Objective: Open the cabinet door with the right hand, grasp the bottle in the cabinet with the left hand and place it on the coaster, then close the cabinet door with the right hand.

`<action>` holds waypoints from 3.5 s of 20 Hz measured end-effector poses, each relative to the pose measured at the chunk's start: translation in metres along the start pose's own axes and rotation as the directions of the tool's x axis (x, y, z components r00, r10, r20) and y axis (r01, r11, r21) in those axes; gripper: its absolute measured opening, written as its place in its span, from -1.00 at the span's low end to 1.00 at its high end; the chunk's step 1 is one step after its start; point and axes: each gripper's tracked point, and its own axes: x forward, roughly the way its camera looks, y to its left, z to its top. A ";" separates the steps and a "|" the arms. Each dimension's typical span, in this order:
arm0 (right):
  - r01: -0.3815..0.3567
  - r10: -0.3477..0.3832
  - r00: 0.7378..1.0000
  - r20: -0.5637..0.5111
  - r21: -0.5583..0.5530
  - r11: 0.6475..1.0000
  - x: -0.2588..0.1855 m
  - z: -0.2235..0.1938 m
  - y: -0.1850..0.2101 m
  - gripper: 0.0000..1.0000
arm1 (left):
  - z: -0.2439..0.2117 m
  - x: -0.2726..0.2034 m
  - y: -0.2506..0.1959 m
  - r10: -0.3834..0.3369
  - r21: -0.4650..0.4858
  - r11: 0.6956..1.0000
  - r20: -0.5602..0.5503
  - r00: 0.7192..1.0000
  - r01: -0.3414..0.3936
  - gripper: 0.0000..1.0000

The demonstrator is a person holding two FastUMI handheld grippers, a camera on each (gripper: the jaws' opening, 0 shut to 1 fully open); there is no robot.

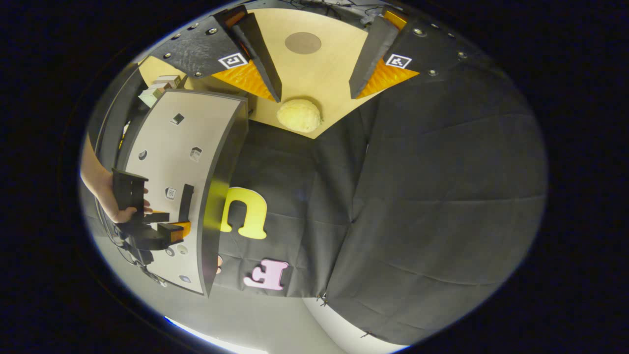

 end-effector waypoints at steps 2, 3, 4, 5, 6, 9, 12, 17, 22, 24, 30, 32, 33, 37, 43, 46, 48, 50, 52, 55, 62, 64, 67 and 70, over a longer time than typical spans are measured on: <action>0.022 -0.021 0.999 -0.036 0.010 1.000 0.007 -0.009 0.000 0.94 | -0.005 -0.002 0.010 0.010 0.008 1.000 -0.009 1.000 -0.010 0.72; 0.015 -0.014 0.998 -0.055 0.021 1.000 0.009 -0.013 0.003 0.94 | -0.004 -0.002 0.015 0.012 0.007 1.000 -0.010 1.000 -0.012 0.66; 0.020 -0.017 0.997 -0.073 0.034 0.999 0.015 -0.016 0.004 0.92 | -0.005 -0.004 0.019 0.014 0.002 1.000 -0.007 1.000 -0.014 0.72; 0.036 -0.032 0.996 -0.086 0.043 0.998 0.017 -0.019 0.003 0.89 | -0.002 -0.005 0.021 0.009 -0.005 1.000 0.000 1.000 -0.009 0.72; 0.042 -0.037 0.995 -0.095 0.048 0.998 0.019 -0.021 0.002 0.56 | -0.002 -0.006 0.021 0.005 -0.008 1.000 0.004 1.000 -0.004 0.72; 0.048 -0.043 0.991 -0.126 0.035 0.998 0.026 -0.030 0.005 0.46 | -0.003 -0.005 0.024 0.007 0.020 1.000 0.005 1.000 -0.007 0.72; 0.071 -0.067 0.987 -0.147 0.025 0.997 0.031 -0.036 0.007 0.06 | 0.003 -0.008 0.028 0.013 0.038 0.999 0.025 1.000 -0.014 0.66; 0.119 -0.111 0.982 -0.153 0.041 0.992 0.033 -0.038 0.005 -0.31 | 0.010 -0.015 0.027 0.007 0.054 0.999 0.059 0.998 -0.011 0.66; 0.076 -0.069 0.987 -0.142 0.046 0.996 0.031 -0.039 0.006 -0.46 | -0.001 -0.019 0.023 0.001 0.050 0.999 0.045 0.999 -0.004 0.66; 0.066 -0.061 0.988 -0.142 0.034 0.997 0.031 -0.038 0.006 -0.60 | -0.006 -0.021 0.022 0.000 0.049 0.999 0.034 0.999 -0.001 0.72; -0.006 0.009 0.990 -0.143 0.022 1.000 0.022 -0.040 0.007 -0.68 | -0.010 -0.026 0.001 -0.011 0.049 0.999 0.027 1.000 0.009 0.66; -0.040 0.042 0.990 -0.132 0.018 0.999 0.015 -0.040 0.008 -0.67 | -0.005 -0.030 -0.012 -0.011 0.046 0.999 0.038 0.999 0.009 0.66; -0.061 0.063 0.990 -0.129 0.019 0.998 0.011 -0.040 0.007 -0.67 | -0.003 -0.032 -0.017 -0.007 0.049 0.999 0.041 0.999 0.005 0.66; -0.156 0.159 0.977 -0.140 0.026 0.987 -0.004 -0.042 0.006 -0.71 | -0.005 -0.060 -0.040 0.006 0.055 0.998 0.039 0.999 -0.008 0.66; -0.262 0.264 0.950 -0.165 0.035 0.964 -0.004 -0.040 -0.001 -0.68 | 0.000 -0.107 -0.077 0.032 0.047 0.998 0.049 0.998 -0.034 0.66; -0.298 0.303 0.938 -0.166 0.051 0.953 -0.004 -0.039 -0.003 -0.68 | -0.002 -0.123 -0.097 0.028 0.080 0.996 0.050 0.998 -0.032 0.66; -0.315 0.319 0.934 -0.159 0.050 0.948 -0.006 -0.038 -0.004 -0.68 | -0.002 -0.132 -0.106 0.026 0.088 0.996 0.061 0.998 -0.031 0.66; -0.333 0.338 0.928 -0.153 0.057 0.941 -0.006 -0.038 -0.003 -0.68 | -0.009 -0.144 -0.114 0.030 0.084 0.996 0.056 0.998 -0.035 0.66; -0.345 0.352 0.923 -0.156 0.068 0.936 -0.005 -0.038 -0.005 -0.68 | -0.018 -0.158 -0.123 0.042 0.073 0.996 0.026 0.999 -0.044 0.66; -0.352 0.362 0.921 -0.146 0.090 0.932 -0.009 -0.038 -0.010 -0.68 | -0.022 -0.179 -0.143 0.027 0.078 0.997 0.015 1.000 -0.028 0.67; -0.334 0.348 0.929 -0.123 0.122 0.935 -0.007 -0.039 -0.019 -0.67 | -0.033 -0.204 -0.178 -0.002 0.124 0.992 0.011 1.000 0.001 0.66; -0.321 0.336 0.934 -0.119 0.127 0.938 -0.007 -0.039 -0.022 -0.68 | -0.036 -0.207 -0.188 -0.011 0.126 0.992 0.012 1.000 0.010 0.66; -0.295 0.311 0.944 -0.112 0.140 0.945 -0.010 -0.039 -0.028 -0.69 | -0.037 -0.206 -0.204 -0.031 0.106 0.994 0.014 0.999 0.029 0.71; -0.266 0.283 0.954 -0.102 0.153 0.952 -0.013 -0.039 -0.033 -0.69 | -0.034 -0.198 -0.216 -0.069 0.117 0.991 0.019 0.997 0.066 0.66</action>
